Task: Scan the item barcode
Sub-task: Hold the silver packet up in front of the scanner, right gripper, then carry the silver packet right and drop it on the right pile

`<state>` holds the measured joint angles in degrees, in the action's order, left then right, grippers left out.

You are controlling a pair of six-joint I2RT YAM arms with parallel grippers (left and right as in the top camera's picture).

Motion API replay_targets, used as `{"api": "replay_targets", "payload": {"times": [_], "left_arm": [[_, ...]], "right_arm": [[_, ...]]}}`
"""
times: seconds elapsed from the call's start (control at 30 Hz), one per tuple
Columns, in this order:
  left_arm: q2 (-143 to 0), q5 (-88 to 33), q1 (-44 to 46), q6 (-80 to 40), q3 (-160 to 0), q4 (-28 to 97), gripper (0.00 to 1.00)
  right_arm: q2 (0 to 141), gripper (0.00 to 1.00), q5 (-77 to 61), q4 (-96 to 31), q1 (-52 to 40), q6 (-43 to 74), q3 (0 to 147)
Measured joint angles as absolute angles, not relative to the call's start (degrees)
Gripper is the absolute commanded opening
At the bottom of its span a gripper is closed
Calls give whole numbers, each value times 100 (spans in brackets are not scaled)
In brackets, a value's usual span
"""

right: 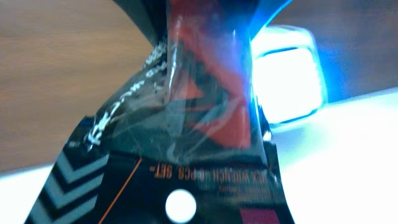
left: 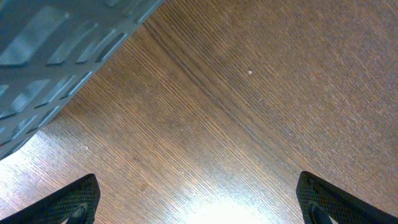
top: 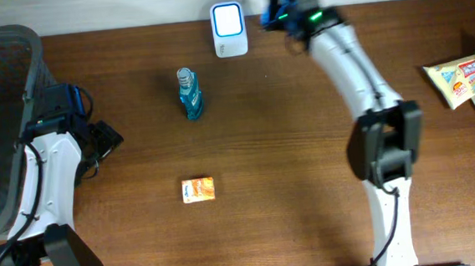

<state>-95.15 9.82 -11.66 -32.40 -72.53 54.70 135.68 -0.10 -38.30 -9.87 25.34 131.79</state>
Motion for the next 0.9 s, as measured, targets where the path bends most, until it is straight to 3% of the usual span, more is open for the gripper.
{"api": "replay_targets", "payload": {"times": [0.3,0.47,0.67,0.9], "left_arm": [[-9515,969,-1170,-3242,-7253,5470,99],[-9515,965,-1170,-3240,-7253,5470,99],[-9515,965,-1170,-3242,-7251,5470,99],[-9515,967,-1170,-3242,-7253,5470,99]], "right_arm": [[13364,26,69,-6163,1745,2982,13769],[13362,26,344,-6646,3074,3004,13566],[13364,27,513,-6617,4018,3004,12761],[13362,27,1055,-6611,4466,3000,12219]]}}
